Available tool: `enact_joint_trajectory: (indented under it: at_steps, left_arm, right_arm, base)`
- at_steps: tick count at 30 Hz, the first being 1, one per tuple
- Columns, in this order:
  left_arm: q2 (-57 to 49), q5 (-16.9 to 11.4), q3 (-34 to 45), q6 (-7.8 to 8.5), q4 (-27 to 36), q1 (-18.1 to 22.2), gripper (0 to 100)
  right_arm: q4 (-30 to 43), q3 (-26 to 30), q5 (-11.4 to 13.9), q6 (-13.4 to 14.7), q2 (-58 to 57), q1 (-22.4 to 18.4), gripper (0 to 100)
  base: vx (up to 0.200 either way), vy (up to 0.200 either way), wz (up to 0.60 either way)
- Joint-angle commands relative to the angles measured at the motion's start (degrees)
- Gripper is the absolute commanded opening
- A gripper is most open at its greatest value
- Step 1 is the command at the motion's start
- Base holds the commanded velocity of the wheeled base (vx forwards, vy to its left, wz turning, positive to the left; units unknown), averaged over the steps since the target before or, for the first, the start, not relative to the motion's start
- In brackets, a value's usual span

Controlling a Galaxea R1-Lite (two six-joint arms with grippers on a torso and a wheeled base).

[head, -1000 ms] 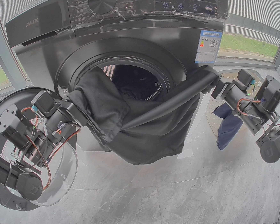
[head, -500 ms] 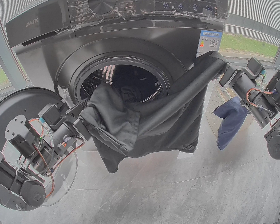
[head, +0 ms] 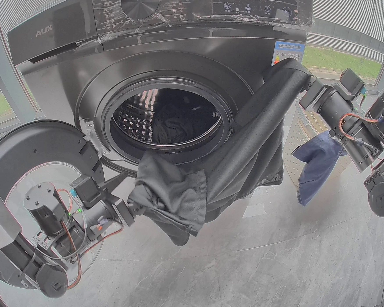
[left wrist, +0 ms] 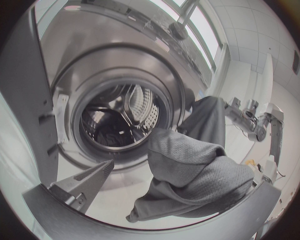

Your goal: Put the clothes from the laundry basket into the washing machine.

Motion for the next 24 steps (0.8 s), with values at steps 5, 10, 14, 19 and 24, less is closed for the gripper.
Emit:
enact_joint_trajectory:
  at_steps: [5,10,14,19,24]
  left_arm:
    - [7.1,-5.2,10.1,7.10,-0.1,-0.4,100]
    - [11.6,-6.6,14.3,14.13,-0.1,-0.5,100]
    - [14.0,-7.2,15.0,15.98,-0.2,-1.3,100]
    - [16.3,-7.3,16.3,16.33,-0.2,-3.3,100]
    - [16.6,-7.2,15.8,16.51,-0.2,-4.2,100]
  right_arm:
    - [-0.1,-0.7,0.0,0.2,-0.1,0.3,0]
    - [-0.1,-0.5,0.0,0.2,0.0,0.6,0]
    - [-0.1,-0.3,0.0,0.2,-0.2,1.8,0]
    - [-0.7,-0.1,0.0,0.2,-0.1,4.6,0]
    - [-0.8,0.0,0.0,0.2,-0.1,6.2,0]
  base:
    - [0.000,0.000,0.00]
    - [0.000,0.000,0.00]
    - [0.000,0.000,0.00]
    - [0.000,0.000,0.00]
    - [0.000,0.000,0.00]
